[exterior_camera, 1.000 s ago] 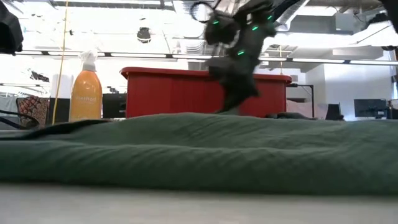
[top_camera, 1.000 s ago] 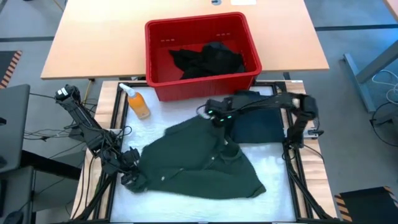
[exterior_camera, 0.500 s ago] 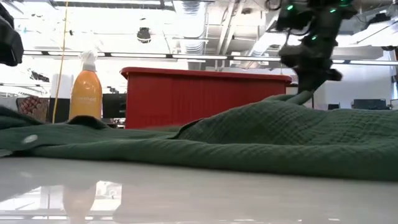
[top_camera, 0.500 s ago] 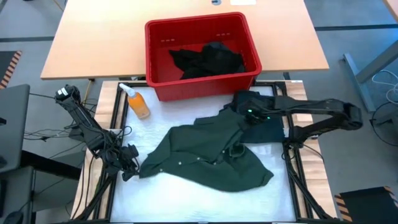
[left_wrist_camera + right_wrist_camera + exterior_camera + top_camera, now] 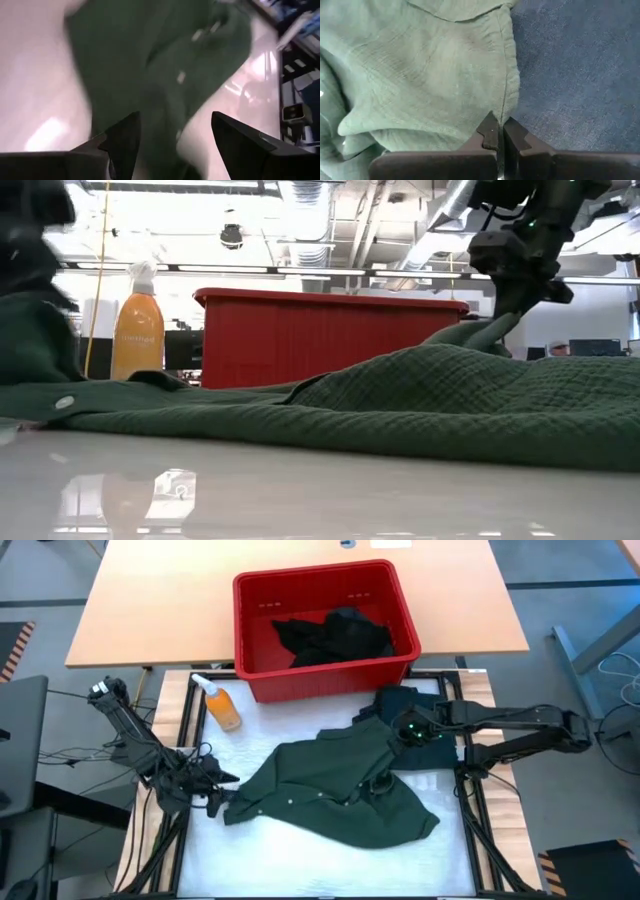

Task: Fold laundry
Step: Fold the green polo shirt

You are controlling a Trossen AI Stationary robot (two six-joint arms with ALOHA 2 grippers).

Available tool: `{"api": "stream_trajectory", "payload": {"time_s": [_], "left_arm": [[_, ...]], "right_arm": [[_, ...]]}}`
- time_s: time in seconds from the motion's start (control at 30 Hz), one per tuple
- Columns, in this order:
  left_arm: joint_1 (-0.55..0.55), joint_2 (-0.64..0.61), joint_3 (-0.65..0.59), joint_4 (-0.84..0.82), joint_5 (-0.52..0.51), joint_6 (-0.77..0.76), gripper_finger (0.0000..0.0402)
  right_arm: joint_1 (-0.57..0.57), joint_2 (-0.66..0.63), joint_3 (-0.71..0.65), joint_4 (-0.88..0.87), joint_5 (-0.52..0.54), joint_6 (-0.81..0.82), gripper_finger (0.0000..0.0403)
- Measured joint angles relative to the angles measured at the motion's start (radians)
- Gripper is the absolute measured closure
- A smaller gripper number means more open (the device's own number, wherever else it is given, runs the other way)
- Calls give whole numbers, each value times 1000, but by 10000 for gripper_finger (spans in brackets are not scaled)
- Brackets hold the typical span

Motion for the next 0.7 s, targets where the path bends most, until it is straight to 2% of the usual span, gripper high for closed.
{"api": "stream_trajectory", "payload": {"time_s": [0.13,0.2,0.3,0.43,0.5,0.6,0.7], "left_arm": [[77,36,62,120,-35,349,171],[138,84,81,150,-34,446,171],[247,172,93,147,25,451,171],[348,300,95,170,275,453,171],[368,363,95,199,361,461,171],[373,438,96,258,391,520,171],[373,493,96,293,359,556,171]], "right_arm": [[0,26,0,1,-7,0,383],[0,39,0,5,-11,0,383],[1,52,0,11,-19,0,383],[13,51,0,37,-22,0,383],[13,50,0,45,-24,0,382],[13,50,0,53,-24,0,382],[13,50,0,53,-24,0,382]]}}
